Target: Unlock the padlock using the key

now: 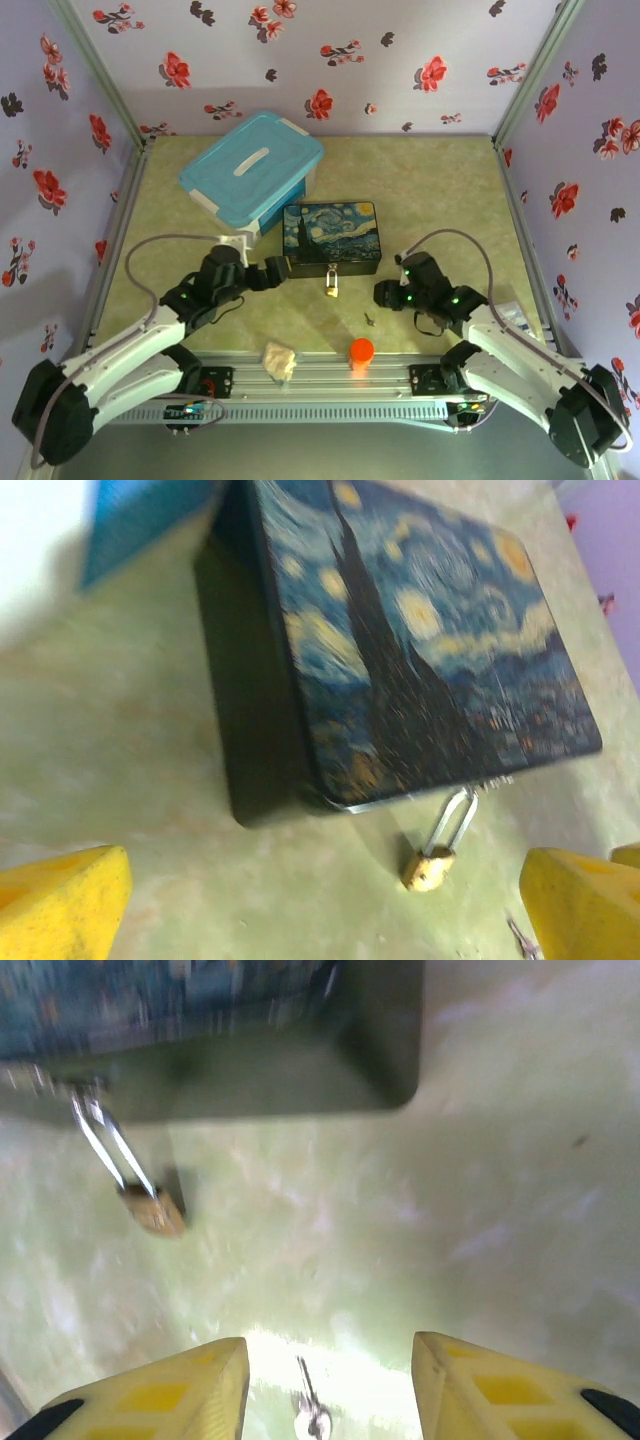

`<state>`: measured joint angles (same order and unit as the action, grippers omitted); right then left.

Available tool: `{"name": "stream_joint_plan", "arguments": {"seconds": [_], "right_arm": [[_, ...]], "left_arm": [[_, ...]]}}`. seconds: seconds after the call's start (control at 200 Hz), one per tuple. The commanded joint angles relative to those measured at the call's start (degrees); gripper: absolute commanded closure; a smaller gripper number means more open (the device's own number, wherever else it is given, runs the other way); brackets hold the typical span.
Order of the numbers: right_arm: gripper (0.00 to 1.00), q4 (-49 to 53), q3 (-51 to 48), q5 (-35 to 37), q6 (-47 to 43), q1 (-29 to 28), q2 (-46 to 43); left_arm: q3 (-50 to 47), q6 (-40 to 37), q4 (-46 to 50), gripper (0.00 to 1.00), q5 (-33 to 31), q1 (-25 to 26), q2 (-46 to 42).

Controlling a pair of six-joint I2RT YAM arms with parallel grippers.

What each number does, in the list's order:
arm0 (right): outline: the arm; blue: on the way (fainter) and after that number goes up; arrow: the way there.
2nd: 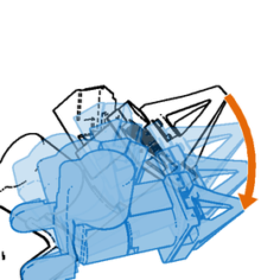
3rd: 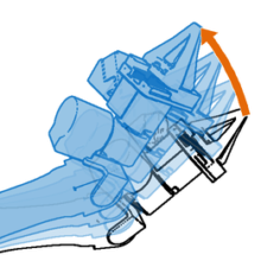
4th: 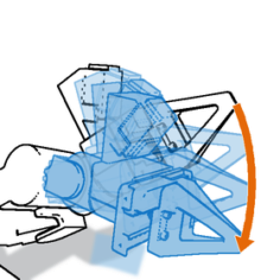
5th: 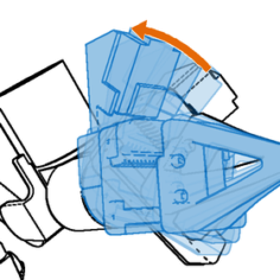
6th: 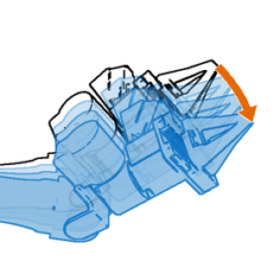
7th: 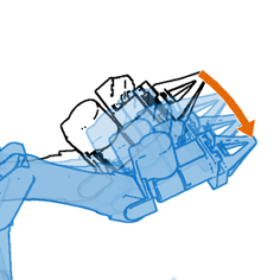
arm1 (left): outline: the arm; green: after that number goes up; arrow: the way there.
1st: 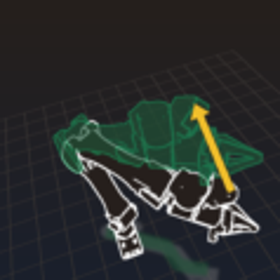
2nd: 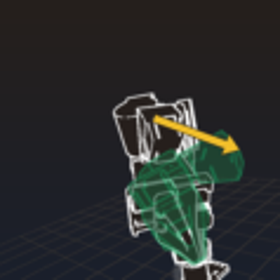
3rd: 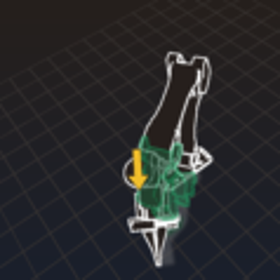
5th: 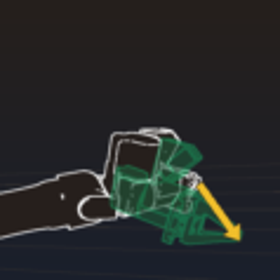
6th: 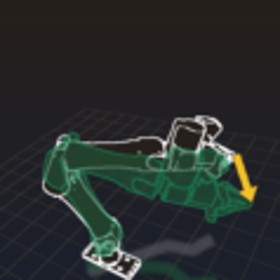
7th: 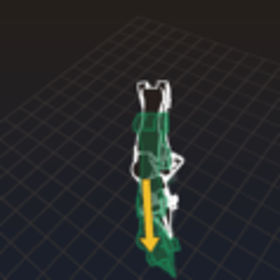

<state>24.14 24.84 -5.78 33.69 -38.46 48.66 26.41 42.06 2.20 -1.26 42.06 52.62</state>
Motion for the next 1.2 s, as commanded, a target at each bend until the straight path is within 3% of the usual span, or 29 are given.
{"name": "stream_joint_plan", "arguments": {"seconds": [0.0,0.12,0.28,0.56,1.195], "right_arm": [[0.56,1.4,-2.4,6.2,4.1,-4.8,1.5],[0.71,-0.6,-3.9,6.5,4.9,-7.5,3.6],[0.72,-0.8,-3.8,6.0,5.2,-9.5,4.4],[0.63,-5.0,-5.8,3.9,6.5,-11.7,4.1],[0.69,-5.8,-2.0,4.2,5.8,-16.2,16.5]], "left_arm": [[2.4,4.7,-1.9,0.0,-4.9,4.7,2.8],[1.7,9.4,-7.9,0.0,-8.1,10.3,7.6],[6.3,9.6,-6.0,0.0,-9.8,15.0,14.7],[9.9,10.0,-7.9,0.0,-10.4,16.4,19.7],[7.9,11.2,-7.2,0.0,-15.7,16.3,18.3]]}}
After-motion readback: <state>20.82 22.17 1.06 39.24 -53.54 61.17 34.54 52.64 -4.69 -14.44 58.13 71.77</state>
